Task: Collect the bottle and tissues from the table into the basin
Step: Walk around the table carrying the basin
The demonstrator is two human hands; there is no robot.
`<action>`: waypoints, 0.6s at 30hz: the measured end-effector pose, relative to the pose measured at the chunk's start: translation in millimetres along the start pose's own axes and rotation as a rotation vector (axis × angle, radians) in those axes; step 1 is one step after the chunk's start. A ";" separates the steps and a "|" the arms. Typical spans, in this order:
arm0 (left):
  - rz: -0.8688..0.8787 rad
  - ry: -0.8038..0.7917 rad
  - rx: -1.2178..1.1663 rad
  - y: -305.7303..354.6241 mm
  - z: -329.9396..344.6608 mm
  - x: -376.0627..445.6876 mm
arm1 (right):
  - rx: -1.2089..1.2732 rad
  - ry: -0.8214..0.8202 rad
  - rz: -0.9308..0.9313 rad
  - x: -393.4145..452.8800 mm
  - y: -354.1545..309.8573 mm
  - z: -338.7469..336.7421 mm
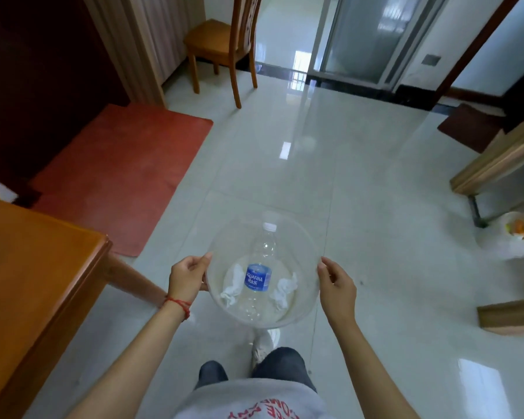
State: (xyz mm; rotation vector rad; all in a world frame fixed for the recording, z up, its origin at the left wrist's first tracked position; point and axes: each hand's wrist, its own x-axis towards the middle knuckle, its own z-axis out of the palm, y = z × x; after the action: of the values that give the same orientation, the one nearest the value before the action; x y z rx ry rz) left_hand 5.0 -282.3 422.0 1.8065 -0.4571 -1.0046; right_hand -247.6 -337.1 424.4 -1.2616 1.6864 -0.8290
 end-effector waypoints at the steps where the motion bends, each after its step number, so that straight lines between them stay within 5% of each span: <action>1: 0.007 0.012 -0.007 9.9 7.7 10.7 | -0.004 -0.012 -0.014 17.5 -9.3 1.4; 18: -0.002 0.156 -0.065 127.4 50.3 248.3 | -0.040 -0.151 -0.101 276.7 -151.8 128.2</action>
State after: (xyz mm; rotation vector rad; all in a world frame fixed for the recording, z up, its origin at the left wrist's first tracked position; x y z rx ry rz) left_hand 126.5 -538.5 418.8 1.8118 -0.3229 -0.8626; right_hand -106.5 -646.9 437.6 -1.4105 1.5369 -0.7424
